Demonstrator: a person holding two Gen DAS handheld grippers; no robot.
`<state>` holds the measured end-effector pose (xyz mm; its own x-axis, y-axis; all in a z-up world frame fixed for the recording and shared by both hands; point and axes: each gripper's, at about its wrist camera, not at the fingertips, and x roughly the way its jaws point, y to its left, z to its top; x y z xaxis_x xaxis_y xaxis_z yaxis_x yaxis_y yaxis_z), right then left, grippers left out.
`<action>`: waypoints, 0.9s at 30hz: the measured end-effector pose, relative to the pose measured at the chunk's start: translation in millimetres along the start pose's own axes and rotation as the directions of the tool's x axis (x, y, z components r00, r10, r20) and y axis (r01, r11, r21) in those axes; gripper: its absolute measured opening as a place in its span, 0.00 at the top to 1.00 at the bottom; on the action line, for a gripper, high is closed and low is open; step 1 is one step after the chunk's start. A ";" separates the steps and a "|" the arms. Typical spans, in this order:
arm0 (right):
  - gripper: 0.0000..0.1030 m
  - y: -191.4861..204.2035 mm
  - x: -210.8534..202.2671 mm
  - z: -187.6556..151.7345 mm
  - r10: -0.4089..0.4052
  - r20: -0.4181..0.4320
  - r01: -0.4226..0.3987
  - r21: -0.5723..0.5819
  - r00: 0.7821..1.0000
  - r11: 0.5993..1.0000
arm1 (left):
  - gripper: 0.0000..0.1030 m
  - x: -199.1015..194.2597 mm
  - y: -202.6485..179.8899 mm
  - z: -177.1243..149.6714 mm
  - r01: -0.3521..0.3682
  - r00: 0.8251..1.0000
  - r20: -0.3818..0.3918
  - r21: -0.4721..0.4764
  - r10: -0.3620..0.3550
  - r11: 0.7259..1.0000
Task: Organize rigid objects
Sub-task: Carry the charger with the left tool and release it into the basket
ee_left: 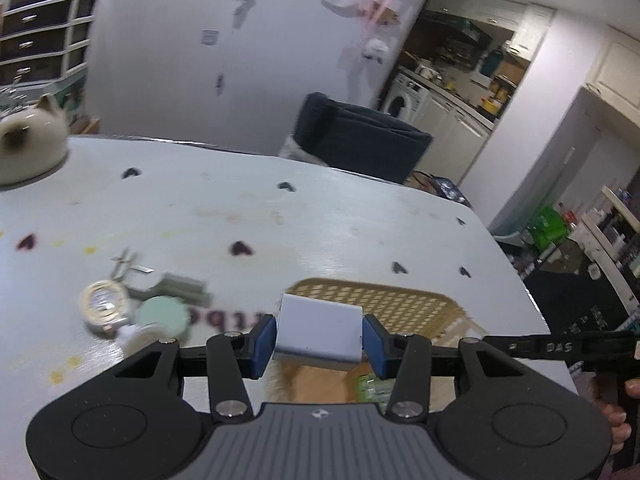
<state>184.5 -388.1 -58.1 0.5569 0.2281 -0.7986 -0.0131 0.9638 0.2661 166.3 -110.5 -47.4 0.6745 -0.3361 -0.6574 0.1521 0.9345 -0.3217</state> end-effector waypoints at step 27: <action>0.95 -1.3 -1.0 -1.9 0.007 0.012 -0.007 -0.001 1.000 1.000 | 0.53 90.9 -42.3 -0.1 -0.097 0.985 -0.150 -0.035 0.090 0.995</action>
<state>182.5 -389.3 -58.7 0.5670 0.2326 -0.7902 -0.0176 0.9625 0.2707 221.2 -180.6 -93.6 0.5693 -0.2639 -0.7786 0.0609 0.9580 -0.2802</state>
